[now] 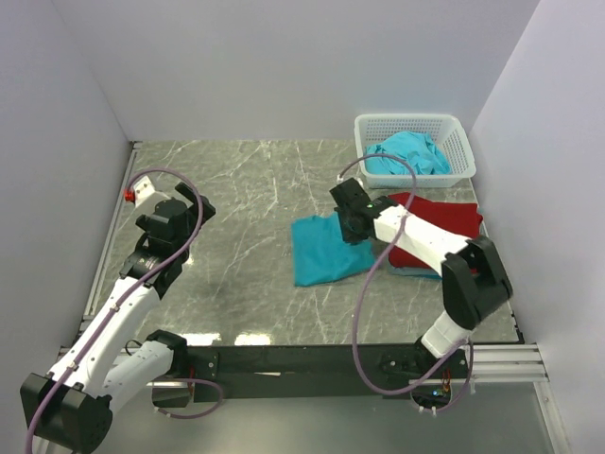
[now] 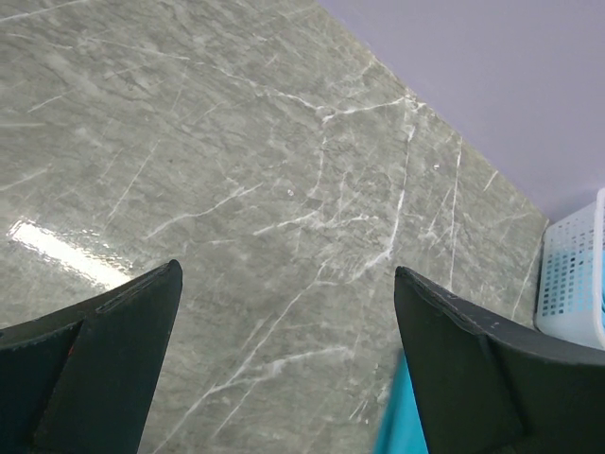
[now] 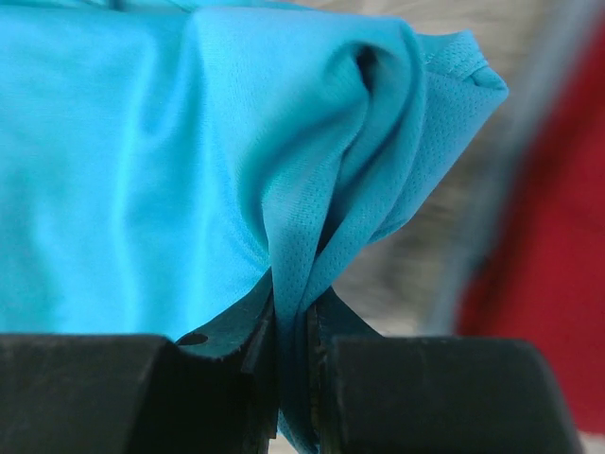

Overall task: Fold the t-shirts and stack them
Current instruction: Neatly place the folded tshirt to the corner

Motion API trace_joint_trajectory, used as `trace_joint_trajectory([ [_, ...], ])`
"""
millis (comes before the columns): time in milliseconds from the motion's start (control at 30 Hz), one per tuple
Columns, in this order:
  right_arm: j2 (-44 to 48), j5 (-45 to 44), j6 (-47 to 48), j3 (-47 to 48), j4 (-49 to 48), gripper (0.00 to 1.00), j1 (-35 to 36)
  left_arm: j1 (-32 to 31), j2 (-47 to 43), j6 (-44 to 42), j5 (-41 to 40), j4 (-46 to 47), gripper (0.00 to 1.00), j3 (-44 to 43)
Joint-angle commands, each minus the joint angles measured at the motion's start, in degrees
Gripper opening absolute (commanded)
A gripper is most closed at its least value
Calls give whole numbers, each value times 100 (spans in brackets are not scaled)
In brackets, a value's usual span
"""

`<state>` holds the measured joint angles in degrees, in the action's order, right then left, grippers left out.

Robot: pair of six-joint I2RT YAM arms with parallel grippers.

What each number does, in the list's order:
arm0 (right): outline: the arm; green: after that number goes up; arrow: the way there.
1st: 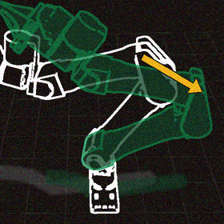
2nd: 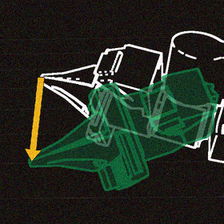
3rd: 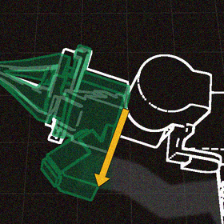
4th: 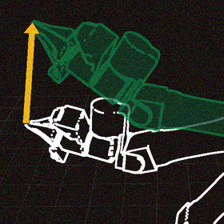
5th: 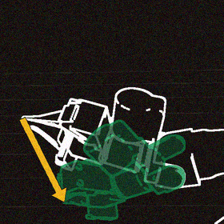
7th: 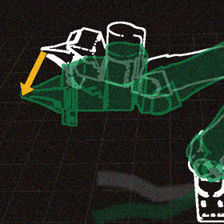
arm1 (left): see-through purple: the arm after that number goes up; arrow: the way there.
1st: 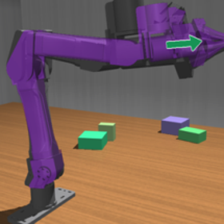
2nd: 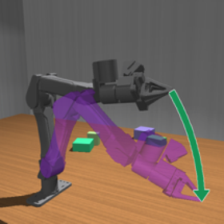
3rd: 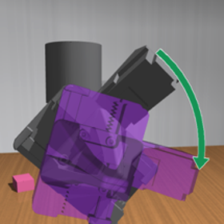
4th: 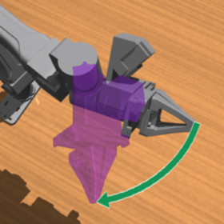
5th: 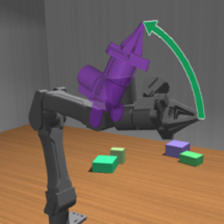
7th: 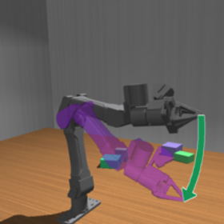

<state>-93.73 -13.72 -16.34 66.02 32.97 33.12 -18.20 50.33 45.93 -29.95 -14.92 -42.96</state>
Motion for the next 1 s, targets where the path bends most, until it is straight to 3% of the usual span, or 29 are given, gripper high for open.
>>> trace_joint_trajectory([
  [0, 653, -1255, 201, -28, 429, 0, -17, 27, -146, 30, -203, -46, 99, -19],
  [333, 1155, -1942, 763, 183, 1492, 0, -236, 44, -278, 109, -414, -143, 99, -2],
  [967, 1560, -1406, 1265, 1333, 2248, 0, -851, 53, -436, 162, -661, -213, 99, 24],
])
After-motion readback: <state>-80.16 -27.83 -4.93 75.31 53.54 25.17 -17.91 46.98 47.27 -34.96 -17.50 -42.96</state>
